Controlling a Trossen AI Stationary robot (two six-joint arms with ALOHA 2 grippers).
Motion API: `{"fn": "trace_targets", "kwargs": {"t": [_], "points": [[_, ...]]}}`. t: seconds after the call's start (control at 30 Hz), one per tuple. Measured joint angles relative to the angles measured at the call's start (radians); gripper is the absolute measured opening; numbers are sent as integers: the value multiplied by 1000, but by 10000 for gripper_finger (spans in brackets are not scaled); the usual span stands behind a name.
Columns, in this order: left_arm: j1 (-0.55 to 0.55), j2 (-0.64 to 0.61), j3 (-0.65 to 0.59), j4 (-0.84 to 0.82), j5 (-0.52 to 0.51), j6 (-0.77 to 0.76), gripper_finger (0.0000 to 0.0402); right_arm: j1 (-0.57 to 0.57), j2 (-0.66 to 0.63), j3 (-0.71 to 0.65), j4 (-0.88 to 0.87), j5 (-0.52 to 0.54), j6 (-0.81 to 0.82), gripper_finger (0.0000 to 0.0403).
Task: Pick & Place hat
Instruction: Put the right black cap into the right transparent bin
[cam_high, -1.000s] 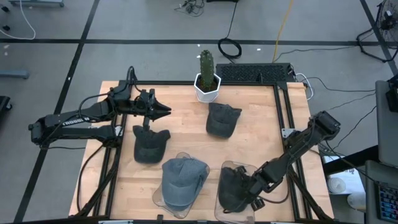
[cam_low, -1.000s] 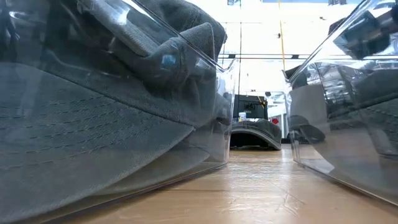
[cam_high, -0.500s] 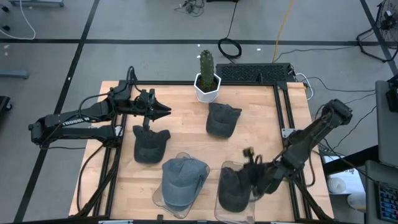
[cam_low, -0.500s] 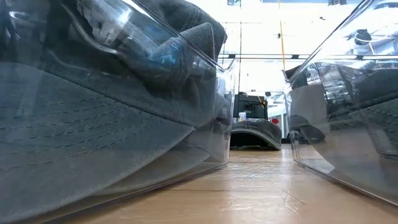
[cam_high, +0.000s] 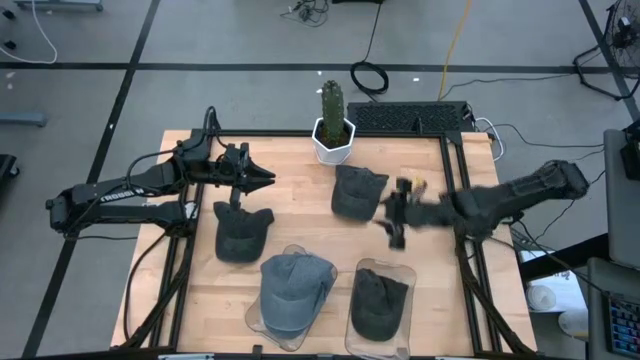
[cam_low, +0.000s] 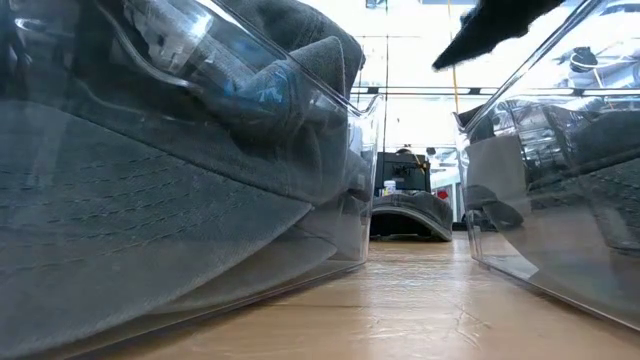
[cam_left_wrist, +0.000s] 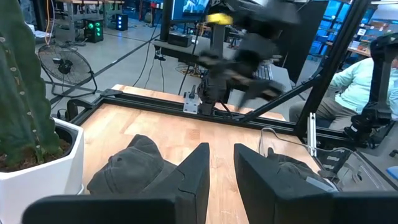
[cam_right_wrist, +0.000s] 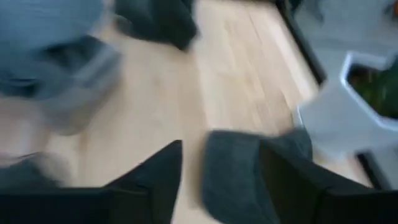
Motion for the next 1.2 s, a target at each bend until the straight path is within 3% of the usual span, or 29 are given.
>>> {"fn": "trace_targets", "kwargs": {"t": [0.17, 0.33, 0.43, 0.53, 0.77, 1.03, 1.2], "points": [[0, 0, 0, 0, 0, 0, 81, -374, 23, 0, 18, -317, -84, 257], [0, 0, 0, 0, 0, 0, 81, -738, 126, 0, 75, -639, -140, 265], [0, 0, 0, 0, 0, 0, 81, -876, 239, 0, 89, -785, -131, 265], [0, 0, 0, 0, 0, 0, 81, -921, 335, 0, 109, -904, -149, 265], [0, 0, 0, 0, 0, 0, 81, -885, 449, 29, 99, -883, -229, 265], [0, 0, 0, 0, 0, 0, 81, -832, 535, 168, -151, -721, -327, 265], [0, 0, 0, 0, 0, 0, 81, -832, 587, 234, -274, -706, -360, 265]]}}
